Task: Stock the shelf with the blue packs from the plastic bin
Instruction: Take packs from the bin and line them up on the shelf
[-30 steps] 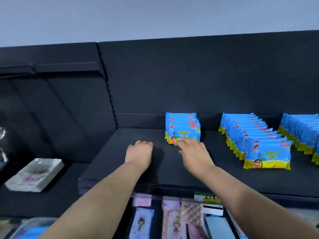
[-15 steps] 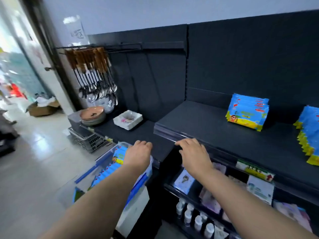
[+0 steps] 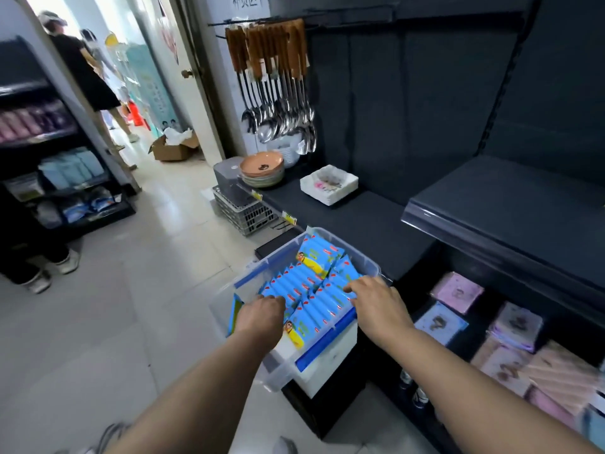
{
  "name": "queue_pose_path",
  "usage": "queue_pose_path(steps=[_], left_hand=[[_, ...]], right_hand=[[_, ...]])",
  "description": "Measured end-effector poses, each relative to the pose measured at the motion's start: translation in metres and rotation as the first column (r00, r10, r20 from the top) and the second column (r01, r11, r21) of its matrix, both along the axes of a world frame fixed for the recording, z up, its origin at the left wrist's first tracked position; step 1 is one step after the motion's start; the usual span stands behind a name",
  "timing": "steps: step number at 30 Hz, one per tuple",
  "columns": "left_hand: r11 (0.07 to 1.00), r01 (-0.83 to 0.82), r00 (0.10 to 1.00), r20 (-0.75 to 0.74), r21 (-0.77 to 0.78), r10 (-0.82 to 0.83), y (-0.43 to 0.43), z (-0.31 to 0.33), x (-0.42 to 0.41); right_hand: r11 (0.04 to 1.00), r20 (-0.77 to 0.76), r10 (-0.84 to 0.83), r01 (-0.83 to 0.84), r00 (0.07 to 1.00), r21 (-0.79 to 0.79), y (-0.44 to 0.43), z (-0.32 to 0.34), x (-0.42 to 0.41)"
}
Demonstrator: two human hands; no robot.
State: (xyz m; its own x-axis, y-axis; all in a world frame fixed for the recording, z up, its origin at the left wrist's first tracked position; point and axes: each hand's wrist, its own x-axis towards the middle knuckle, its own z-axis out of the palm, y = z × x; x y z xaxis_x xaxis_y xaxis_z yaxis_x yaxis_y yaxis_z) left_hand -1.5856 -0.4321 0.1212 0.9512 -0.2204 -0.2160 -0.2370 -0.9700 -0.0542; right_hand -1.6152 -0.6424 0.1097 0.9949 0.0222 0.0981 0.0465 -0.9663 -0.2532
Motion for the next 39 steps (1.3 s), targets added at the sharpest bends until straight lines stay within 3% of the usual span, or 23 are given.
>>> queue_pose_path(steps=[6, 12, 16, 20, 29, 31, 39], left_hand=[[0.996, 0.082, 0.992, -0.101, 0.04, -0.077, 0.053, -0.035, 0.064], [0.951, 0.264, 0.958, -0.158, 0.16, -0.239, 0.107, -0.06, 0.138], [0.821, 0.498, 0.866, -0.204, 0.278, -0.456, 0.122, -0.084, 0.17], [0.652, 0.71, 0.705, -0.268, 0.267, -0.657, 0.124, -0.111, 0.178], [0.454, 0.854, 0.521, -0.393, 0.255, -0.758, 0.124, -0.141, 0.197], [0.511, 0.837, 0.547, -0.327, 0.194, -0.771, 0.124, -0.146, 0.202], [0.776, 0.62, 0.738, -0.421, 0.114, -0.528, 0.103, -0.14, 0.179]], right_hand=[[1.0, -0.12, -0.001, 0.002, 0.993, 0.012, 0.054, -0.038, 0.055], [0.999, -0.25, -0.039, 0.043, 0.967, 0.013, 0.099, -0.075, 0.094], [0.996, -0.342, -0.067, 0.082, 0.937, 0.03, 0.116, -0.1, 0.097], [0.991, -0.41, -0.111, 0.13, 0.905, 0.019, 0.113, -0.117, 0.089], [0.976, -0.484, -0.186, 0.216, 0.855, 0.006, 0.11, -0.129, 0.084], [0.974, -0.495, -0.19, 0.225, 0.848, 0.012, 0.112, -0.129, 0.086], [0.983, -0.53, -0.104, 0.167, 0.841, 0.071, 0.097, -0.124, 0.111]])
